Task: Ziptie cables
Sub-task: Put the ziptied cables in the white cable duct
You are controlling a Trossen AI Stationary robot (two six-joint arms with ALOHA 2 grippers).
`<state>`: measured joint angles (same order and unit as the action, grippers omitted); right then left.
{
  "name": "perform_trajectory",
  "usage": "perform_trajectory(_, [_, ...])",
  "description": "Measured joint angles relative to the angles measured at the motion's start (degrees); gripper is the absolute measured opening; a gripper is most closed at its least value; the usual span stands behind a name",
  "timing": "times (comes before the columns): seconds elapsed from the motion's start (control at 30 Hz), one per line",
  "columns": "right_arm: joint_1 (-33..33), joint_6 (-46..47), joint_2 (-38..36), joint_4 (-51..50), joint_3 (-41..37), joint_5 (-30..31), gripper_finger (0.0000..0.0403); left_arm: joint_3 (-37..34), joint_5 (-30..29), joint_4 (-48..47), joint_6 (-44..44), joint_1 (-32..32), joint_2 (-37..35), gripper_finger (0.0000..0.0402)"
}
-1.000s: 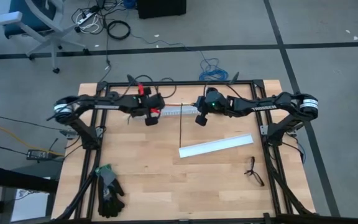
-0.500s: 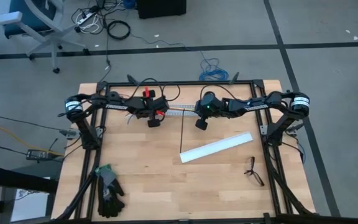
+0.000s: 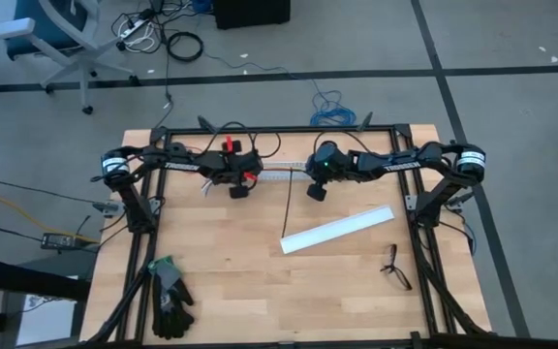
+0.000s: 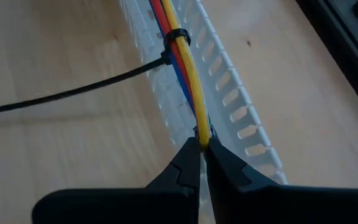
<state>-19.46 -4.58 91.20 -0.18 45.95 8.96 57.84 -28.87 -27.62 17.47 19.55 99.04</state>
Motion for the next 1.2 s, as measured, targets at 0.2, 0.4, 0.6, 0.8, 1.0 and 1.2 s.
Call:
perform_trajectory(0.2, [-0.64,0.23,-0.01,-1.95,-0.01,0.02,0.0008,1.94,-3.62,-10.64,-1.24,0.04,-0.14,0.0142])
perform_trajectory(0.4, [-1.44,0.07,-1.46,-0.87,-0.03,0.01,0.0001,2.30,-0.27,-12.15,-2.97,0.00,-2.03,0.0143])
perform_trajectory(0.6, [-1.16,-0.02,-4.42,2.70,-0.02,-1.49,0.0006,2.32,0.32,-12.21,-4.19,-0.02,-2.03,0.0143])
perform_trajectory(0.8, [-0.79,1.85,-5.33,3.08,-0.02,-7.72,0.0003,2.34,1.51,-12.36,-4.59,-0.02,-2.03,0.0143])
perform_trajectory(1.0, [0.22,2.03,-5.33,3.05,-0.02,-7.72,0.0002,2.34,1.87,-13.37,-4.96,-0.04,-2.03,0.0143])
perform_trajectory(1.2, [1.06,3.40,-5.33,3.00,-0.02,-7.75,0.0004,2.36,2.88,-16.27,-7.66,-0.02,-3.19,0.0143])
